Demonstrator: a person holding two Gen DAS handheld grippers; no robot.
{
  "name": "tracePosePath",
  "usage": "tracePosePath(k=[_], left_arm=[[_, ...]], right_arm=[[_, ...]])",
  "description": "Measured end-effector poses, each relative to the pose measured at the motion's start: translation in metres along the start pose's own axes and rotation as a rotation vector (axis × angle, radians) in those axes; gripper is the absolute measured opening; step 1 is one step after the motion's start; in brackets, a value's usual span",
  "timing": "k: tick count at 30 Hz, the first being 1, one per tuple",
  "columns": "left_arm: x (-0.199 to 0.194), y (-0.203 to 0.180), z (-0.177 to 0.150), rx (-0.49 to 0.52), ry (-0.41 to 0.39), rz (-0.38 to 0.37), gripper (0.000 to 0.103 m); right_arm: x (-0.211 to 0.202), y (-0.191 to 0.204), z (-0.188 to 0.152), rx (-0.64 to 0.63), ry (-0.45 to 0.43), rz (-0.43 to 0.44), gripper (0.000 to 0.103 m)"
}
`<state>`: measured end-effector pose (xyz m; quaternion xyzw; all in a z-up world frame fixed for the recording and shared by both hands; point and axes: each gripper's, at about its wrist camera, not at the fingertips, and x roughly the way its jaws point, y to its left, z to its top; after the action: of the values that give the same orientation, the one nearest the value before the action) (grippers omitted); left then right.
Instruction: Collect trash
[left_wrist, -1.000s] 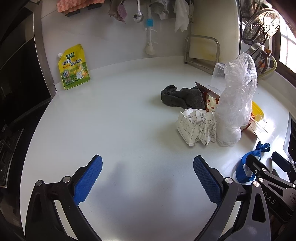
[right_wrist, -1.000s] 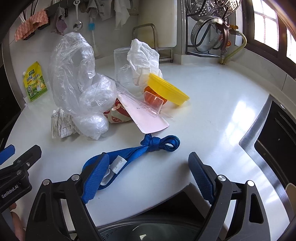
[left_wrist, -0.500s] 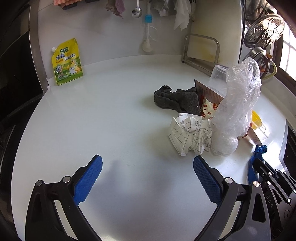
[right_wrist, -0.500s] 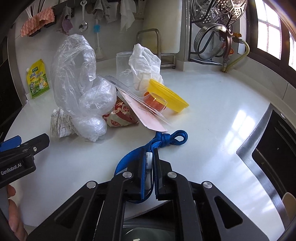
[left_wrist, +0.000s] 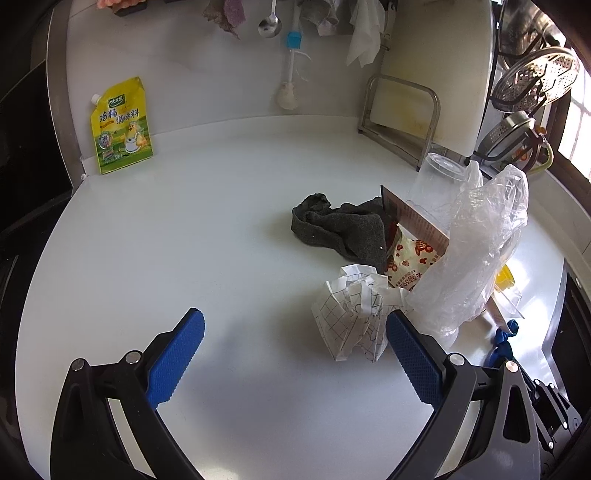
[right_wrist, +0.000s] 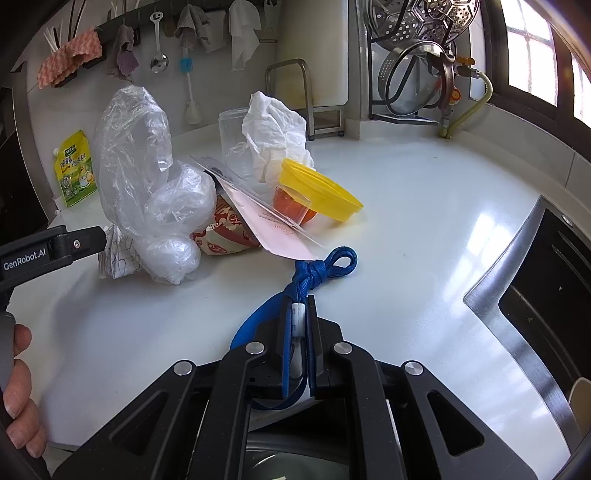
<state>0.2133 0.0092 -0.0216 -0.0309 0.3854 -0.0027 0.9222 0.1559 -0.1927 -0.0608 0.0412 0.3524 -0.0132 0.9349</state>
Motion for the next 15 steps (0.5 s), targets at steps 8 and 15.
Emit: tracePosePath(k=[8, 15], left_arm=[[0.022, -0.008, 0.004, 0.011, 0.027, 0.038, 0.097], [0.026, -0.007, 0.01, 0.014, 0.007, -0.003, 0.068]], right_arm=[[0.0, -0.002, 0.0, 0.0, -0.002, 0.01, 0.007], [0.0, -0.001, -0.002, -0.001, -0.007, 0.01, 0.007]])
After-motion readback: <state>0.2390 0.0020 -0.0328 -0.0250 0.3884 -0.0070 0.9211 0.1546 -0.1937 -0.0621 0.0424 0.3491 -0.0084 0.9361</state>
